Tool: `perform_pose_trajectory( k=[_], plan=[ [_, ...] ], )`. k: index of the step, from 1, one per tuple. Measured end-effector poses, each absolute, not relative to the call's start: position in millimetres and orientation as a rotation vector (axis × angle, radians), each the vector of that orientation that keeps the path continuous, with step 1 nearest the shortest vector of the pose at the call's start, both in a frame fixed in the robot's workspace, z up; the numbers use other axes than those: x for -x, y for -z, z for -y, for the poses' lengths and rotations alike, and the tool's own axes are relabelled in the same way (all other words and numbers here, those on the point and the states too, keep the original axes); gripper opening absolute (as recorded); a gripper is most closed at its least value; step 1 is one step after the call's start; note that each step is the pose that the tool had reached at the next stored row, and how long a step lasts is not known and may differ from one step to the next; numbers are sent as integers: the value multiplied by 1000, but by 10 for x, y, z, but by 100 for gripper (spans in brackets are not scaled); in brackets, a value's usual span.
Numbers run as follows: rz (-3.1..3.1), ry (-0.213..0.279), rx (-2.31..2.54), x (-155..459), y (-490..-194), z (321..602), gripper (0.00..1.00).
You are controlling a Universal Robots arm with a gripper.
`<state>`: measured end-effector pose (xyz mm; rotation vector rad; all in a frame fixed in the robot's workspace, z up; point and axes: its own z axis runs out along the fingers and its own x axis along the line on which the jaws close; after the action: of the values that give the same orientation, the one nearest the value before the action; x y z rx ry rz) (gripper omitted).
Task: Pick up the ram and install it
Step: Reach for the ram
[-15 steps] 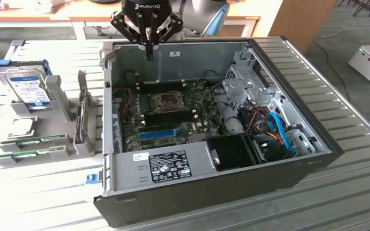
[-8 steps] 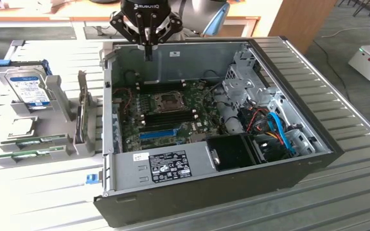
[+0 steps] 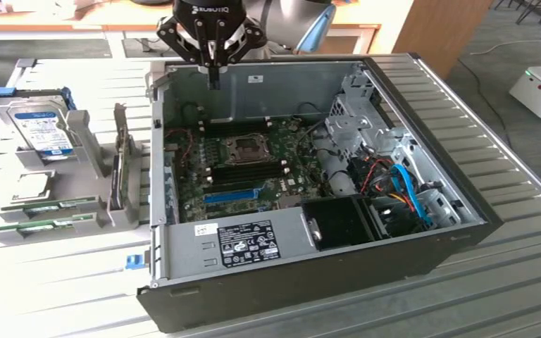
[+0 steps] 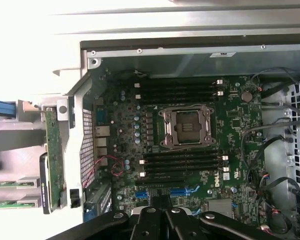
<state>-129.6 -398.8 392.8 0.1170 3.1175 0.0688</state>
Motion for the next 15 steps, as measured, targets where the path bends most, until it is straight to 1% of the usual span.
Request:
perform_pose_trajectory(
  k=[15],
  plan=[
    [-3119, -69, -117, 1421, -3919, 3988, 11]
  ],
)
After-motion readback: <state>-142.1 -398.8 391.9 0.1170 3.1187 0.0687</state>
